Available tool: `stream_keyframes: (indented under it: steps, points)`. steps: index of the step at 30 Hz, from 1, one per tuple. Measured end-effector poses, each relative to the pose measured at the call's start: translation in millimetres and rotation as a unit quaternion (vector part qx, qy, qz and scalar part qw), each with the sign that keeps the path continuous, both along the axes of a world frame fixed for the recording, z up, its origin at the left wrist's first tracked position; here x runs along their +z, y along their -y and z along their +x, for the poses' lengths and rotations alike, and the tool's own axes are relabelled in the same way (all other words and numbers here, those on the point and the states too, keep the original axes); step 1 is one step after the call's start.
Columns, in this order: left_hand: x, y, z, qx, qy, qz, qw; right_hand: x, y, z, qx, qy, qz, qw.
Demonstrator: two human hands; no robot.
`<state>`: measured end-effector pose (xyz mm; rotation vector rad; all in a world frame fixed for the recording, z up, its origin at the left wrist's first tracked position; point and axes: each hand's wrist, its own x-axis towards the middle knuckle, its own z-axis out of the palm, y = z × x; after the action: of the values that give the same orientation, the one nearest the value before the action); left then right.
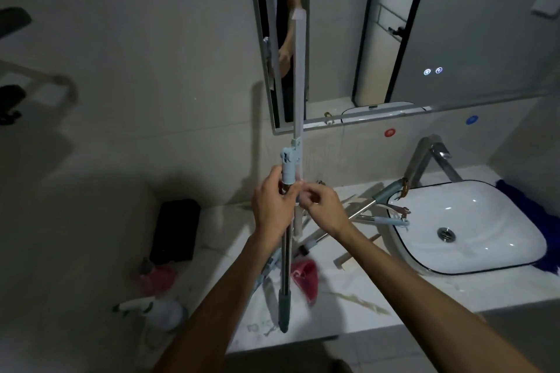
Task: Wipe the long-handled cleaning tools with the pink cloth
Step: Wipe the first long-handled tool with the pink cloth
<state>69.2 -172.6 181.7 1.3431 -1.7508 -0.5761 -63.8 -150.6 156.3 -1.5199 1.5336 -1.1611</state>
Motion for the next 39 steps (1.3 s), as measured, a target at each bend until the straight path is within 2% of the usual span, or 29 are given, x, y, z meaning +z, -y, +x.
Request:
stream_keyframes:
  steps: [4, 5, 10, 16, 19, 23, 28, 31, 33, 39]
  points:
    - [5.4, -8.8, -4.1, 0.005, -0.028, 0.01, 1.0, 1.6, -12.5, 4.6, -0.147, -0.05, -0.092, 0.984]
    - [6.0, -11.3, -4.9, 0.019, -0.027, 0.008, 0.999, 4.5, -16.1, 5.9, -0.154, -0.054, -0.112, 0.98]
    - [11.7, -32.1, -8.4, 0.068, -0.039, 0.023, 0.997, 10.6, -39.3, 7.1, 0.017, -0.074, -0.081, 0.994]
    - [16.1, -83.3, -29.8, 0.1, -0.002, 0.066, 0.993, 8.7, -58.1, -5.9, 0.005, -0.109, -0.062, 0.992]
    - [14.8, -111.5, -40.8, 0.124, -0.015, 0.078, 0.989, 0.9, -74.1, -17.9, 0.051, -0.071, -0.086, 0.992]
    - [4.4, -156.9, -46.0, 0.143, -0.076, 0.11, 0.981, -2.7, -102.0, -29.3, 0.08, -0.027, -0.048, 0.995]
    - [-15.1, -214.3, -25.9, 0.237, 0.003, 0.15, 0.96, -3.3, -136.8, -22.5, 0.12, -0.006, -0.004, 0.993]
    - [-30.7, -251.8, -11.9, 0.227, 0.062, 0.234, 0.943, -2.2, -158.3, -9.6, 0.118, 0.027, 0.033, 0.992]
    - [-37.8, -279.9, -8.5, 0.213, 0.069, 0.262, 0.939, -3.6, -172.4, 0.3, 0.126, 0.063, 0.083, 0.986]
    - [-66.3, -361.6, 6.5, 0.29, 0.092, 0.28, 0.911, -12.0, -222.1, 21.6, 0.146, 0.142, 0.185, 0.961]
